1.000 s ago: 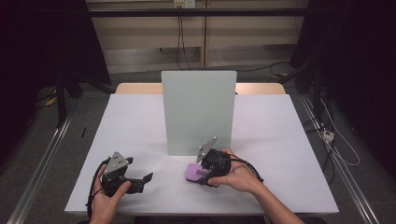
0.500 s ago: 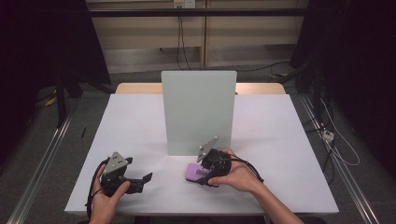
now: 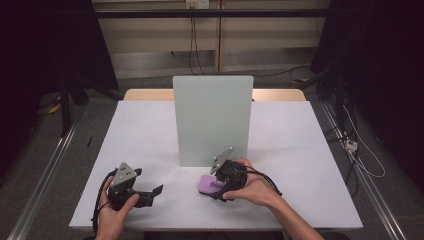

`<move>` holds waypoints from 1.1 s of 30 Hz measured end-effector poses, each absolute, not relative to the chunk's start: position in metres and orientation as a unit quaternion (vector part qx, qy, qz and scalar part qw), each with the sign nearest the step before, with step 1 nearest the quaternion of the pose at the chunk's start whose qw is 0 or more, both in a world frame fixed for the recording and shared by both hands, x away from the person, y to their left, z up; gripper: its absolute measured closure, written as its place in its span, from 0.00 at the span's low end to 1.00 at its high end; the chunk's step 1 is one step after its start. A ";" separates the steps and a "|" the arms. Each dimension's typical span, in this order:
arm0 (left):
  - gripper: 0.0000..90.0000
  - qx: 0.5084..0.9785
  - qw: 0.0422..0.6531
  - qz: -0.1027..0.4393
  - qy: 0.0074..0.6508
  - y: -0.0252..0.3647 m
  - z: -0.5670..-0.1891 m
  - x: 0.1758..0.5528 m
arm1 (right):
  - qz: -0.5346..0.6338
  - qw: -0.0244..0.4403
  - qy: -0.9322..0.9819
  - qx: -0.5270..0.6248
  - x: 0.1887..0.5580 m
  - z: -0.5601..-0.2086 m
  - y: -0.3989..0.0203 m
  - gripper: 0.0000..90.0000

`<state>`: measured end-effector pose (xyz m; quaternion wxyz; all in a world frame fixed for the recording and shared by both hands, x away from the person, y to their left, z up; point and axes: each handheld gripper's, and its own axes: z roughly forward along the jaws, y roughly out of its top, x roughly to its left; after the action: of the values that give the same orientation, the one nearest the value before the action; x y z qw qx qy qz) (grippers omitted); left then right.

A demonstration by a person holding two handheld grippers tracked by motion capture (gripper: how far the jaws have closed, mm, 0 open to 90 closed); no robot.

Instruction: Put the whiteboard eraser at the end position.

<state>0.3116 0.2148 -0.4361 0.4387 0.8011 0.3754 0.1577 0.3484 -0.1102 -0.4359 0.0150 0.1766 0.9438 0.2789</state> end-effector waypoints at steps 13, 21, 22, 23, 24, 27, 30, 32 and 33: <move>0.06 0.801 0.440 0.157 0.374 0.215 -0.436 0.311 | 0.297 0.026 0.936 0.188 0.348 -0.433 -0.111 0.10; 0.06 0.800 0.437 0.159 0.379 0.216 -0.436 0.311 | 0.320 0.039 0.920 0.224 0.352 -0.428 -0.121 0.09; 0.06 0.800 0.438 0.159 0.379 0.215 -0.436 0.311 | 0.322 0.038 0.918 0.227 0.352 -0.428 -0.122 0.09; 0.06 0.800 0.437 0.159 0.379 0.215 -0.436 0.311 | 0.323 0.041 0.917 0.230 0.352 -0.428 -0.123 0.10; 0.06 0.800 0.438 0.159 0.379 0.215 -0.436 0.311 | 0.327 0.043 0.914 0.236 0.352 -0.427 -0.124 0.10; 0.06 0.800 0.438 0.159 0.379 0.216 -0.437 0.312 | 0.340 0.054 0.905 0.249 0.350 -0.425 -0.129 0.10; 0.06 0.800 0.436 0.160 0.380 0.216 -0.437 0.312 | 0.352 0.073 0.895 0.263 0.348 -0.421 -0.132 0.09; 0.06 0.800 0.437 0.159 0.380 0.215 -0.437 0.311 | 0.361 0.070 0.888 0.274 0.348 -0.421 -0.135 0.09; 0.06 0.800 0.437 0.157 0.379 0.215 -0.437 0.311 | 0.368 0.065 0.884 0.281 0.348 -0.421 -0.136 0.08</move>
<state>0.3108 0.2147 -0.4369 0.4371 0.8003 0.3790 0.1574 0.3482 -0.1363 -0.4212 0.0651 0.2806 0.8841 0.3681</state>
